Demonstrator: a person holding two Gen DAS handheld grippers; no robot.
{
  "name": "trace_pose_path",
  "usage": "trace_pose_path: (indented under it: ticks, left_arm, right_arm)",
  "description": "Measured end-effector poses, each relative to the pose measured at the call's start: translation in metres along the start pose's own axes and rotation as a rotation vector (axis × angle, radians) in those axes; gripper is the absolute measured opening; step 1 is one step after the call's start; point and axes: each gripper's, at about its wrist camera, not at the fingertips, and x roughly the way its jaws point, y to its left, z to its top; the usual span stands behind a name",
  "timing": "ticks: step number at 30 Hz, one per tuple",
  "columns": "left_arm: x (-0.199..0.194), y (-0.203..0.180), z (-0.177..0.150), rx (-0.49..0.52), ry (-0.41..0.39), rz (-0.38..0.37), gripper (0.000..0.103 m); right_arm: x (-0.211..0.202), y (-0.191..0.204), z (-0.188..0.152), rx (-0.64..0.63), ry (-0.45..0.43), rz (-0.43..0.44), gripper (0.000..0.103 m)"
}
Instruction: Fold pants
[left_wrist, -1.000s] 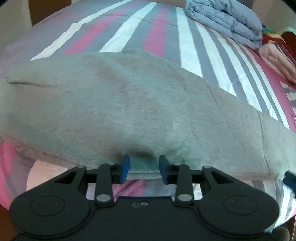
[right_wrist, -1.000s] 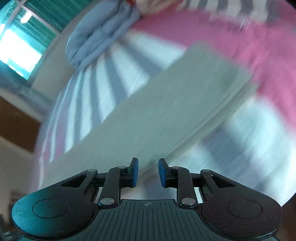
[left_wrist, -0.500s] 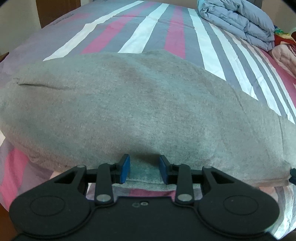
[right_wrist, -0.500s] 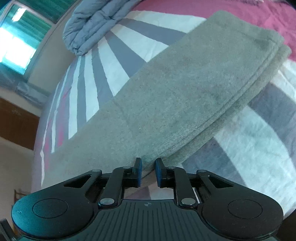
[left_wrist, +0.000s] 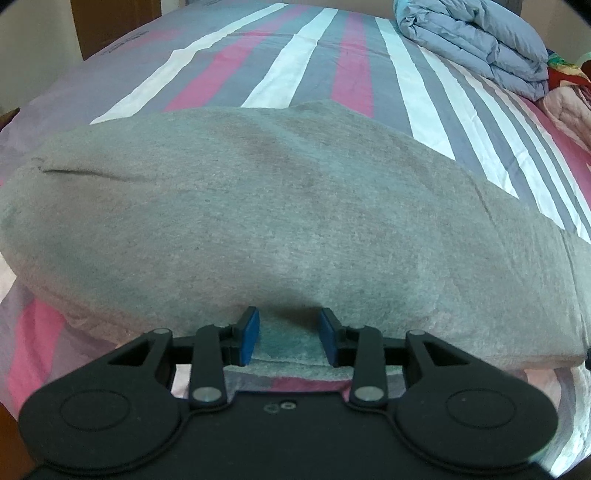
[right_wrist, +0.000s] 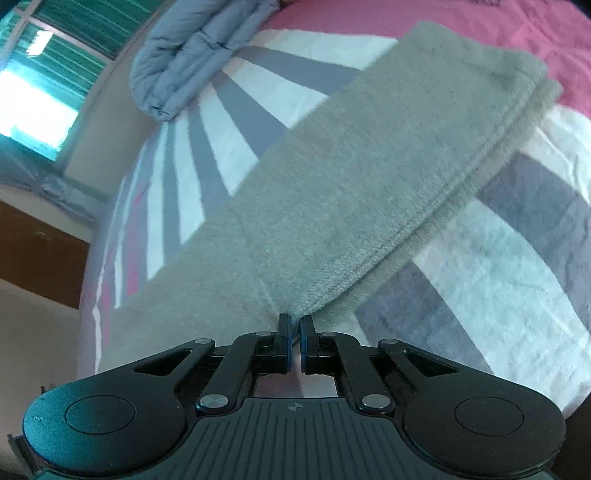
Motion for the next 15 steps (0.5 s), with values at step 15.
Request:
trace_pose_path:
  ticks: [15]
  left_arm:
    - [0.0,0.002,-0.001,0.02,-0.001,0.013,0.028]
  right_arm:
    - [-0.01,0.007,-0.004,-0.053,-0.031,-0.012,0.004]
